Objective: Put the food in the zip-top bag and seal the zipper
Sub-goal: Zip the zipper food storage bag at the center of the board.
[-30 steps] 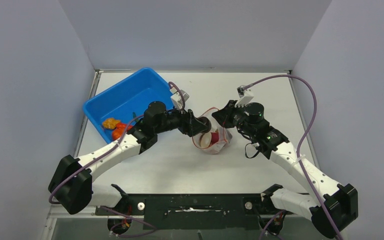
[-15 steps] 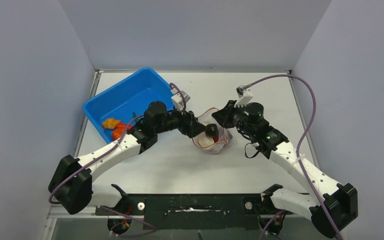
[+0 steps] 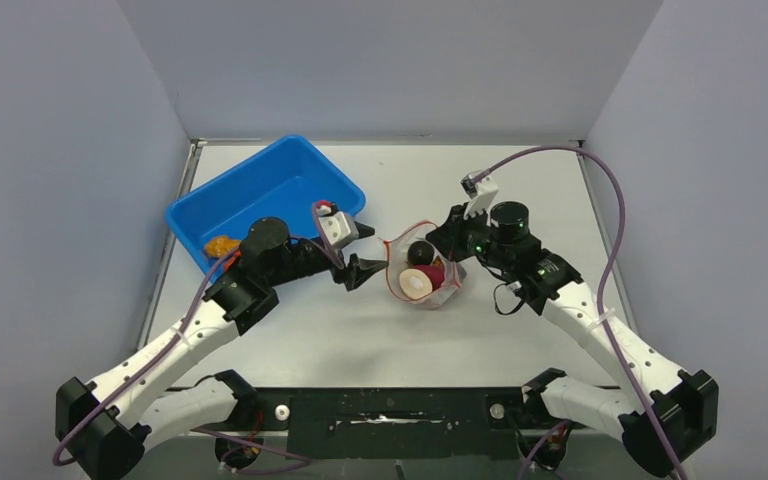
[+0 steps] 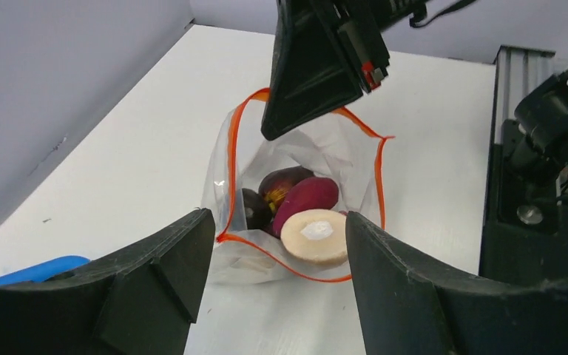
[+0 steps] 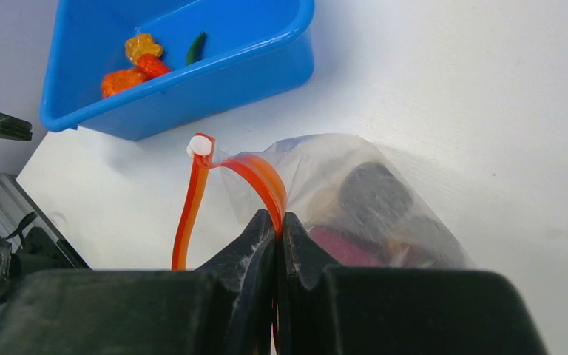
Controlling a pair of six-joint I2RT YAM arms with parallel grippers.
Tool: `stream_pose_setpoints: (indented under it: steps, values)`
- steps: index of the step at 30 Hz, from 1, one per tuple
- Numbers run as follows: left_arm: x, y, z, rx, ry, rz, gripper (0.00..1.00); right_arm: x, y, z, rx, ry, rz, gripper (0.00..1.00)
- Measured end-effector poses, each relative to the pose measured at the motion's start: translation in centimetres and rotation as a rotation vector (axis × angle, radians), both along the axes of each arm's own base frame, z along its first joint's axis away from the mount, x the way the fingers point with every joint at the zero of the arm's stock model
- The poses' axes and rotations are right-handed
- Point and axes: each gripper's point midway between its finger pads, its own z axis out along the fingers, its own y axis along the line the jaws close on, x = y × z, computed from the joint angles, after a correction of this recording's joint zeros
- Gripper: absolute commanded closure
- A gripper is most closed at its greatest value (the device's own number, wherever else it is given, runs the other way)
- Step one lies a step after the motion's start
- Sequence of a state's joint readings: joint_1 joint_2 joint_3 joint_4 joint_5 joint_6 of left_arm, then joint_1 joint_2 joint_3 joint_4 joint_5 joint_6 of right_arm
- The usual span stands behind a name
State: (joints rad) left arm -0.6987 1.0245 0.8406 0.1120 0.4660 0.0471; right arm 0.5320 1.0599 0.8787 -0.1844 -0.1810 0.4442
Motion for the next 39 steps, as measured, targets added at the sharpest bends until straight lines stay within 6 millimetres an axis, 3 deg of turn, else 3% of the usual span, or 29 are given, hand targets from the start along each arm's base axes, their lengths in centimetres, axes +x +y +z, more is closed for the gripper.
stream_pose_setpoints:
  steps: [3, 11, 14, 24, 33, 39]
  values:
    - [-0.7, 0.7, -0.5, 0.060, -0.092, -0.031, 0.44, -0.5, 0.0, 0.4, -0.031, -0.020, 0.047, 1.00]
    - [-1.9, 1.6, -6.7, 0.220, -0.133, -0.115, 0.45, -3.0, 0.5, 0.4, -0.063, -0.036, 0.203, 1.00]
    - [-2.5, 1.6, -7.9, 0.236, -0.132, -0.150, 0.45, -3.7, 0.7, 0.7, -0.057, -0.043, 0.242, 1.00]
    - [-3.3, 1.5, -9.2, 0.231, -0.165, -0.193, 0.44, -5.8, 1.4, 2.9, 0.002, -0.100, 0.343, 1.00]
    - [-4.1, 0.8, -8.5, 0.185, -0.195, -0.249, 0.41, -6.2, 1.6, 2.9, 0.014, -0.098, 0.363, 1.00]
    - [-5.2, 0.4, -8.5, 0.135, -0.191, -0.307, 0.46, -6.3, 1.8, 2.6, 0.029, -0.086, 0.368, 1.00]
